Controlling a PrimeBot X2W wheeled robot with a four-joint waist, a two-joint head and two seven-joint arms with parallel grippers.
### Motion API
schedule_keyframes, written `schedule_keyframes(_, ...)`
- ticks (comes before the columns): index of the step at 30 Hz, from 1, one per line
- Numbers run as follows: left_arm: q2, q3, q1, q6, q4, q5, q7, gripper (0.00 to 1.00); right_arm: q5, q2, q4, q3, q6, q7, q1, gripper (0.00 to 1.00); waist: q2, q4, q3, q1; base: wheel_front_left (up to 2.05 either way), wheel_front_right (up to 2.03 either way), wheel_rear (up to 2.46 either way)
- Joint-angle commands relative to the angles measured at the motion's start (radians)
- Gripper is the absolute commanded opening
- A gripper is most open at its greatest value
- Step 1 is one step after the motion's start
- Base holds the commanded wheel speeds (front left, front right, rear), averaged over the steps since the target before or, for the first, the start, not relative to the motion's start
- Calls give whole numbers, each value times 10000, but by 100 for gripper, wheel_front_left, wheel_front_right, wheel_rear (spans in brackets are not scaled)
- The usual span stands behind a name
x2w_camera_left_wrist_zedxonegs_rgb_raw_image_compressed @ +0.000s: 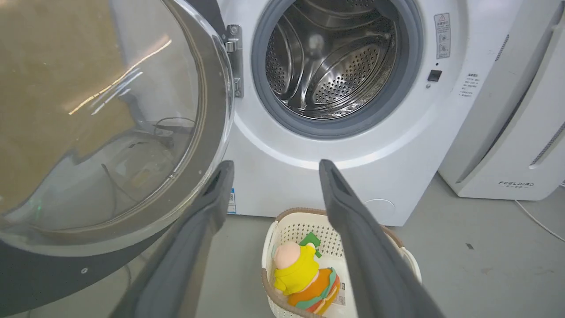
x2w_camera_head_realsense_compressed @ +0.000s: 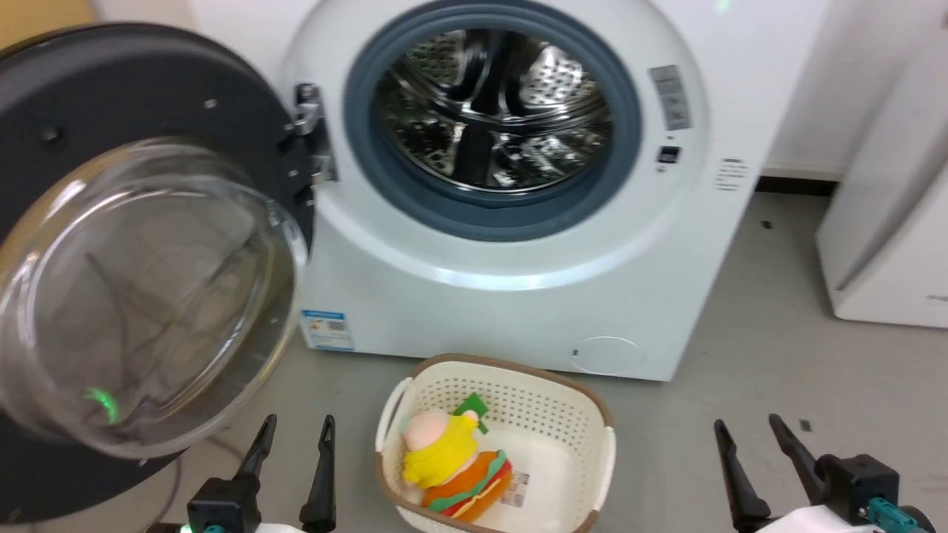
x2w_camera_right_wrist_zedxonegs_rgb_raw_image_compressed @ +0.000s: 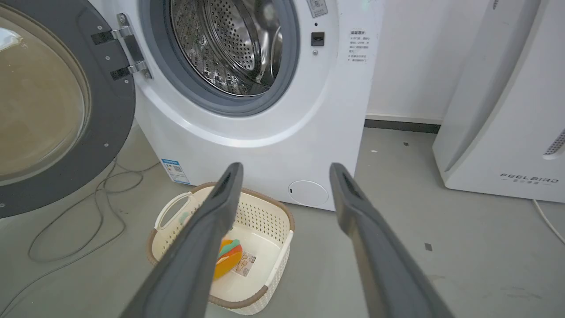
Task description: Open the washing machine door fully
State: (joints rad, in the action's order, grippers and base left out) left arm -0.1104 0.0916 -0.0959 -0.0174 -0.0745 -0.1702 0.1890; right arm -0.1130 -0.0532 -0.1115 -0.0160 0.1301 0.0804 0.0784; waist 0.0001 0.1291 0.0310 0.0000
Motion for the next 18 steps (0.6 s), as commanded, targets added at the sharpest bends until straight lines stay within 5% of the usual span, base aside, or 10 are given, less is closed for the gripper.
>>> schedule_keyframes(1, -41, 26, 124, 20, -69, 31, -23, 100, 94, 30, 83, -30, 6, -34, 151, 100, -1, -308, 36, 0, 0, 0, 0)
schedule_keyframes(18, -104, 24, 141, -100, -548, -215, -20, 100, -38, 30, 217, 46, 6, -128, 548, 100, -1, -987, -72, 0, 0, 0, 0)
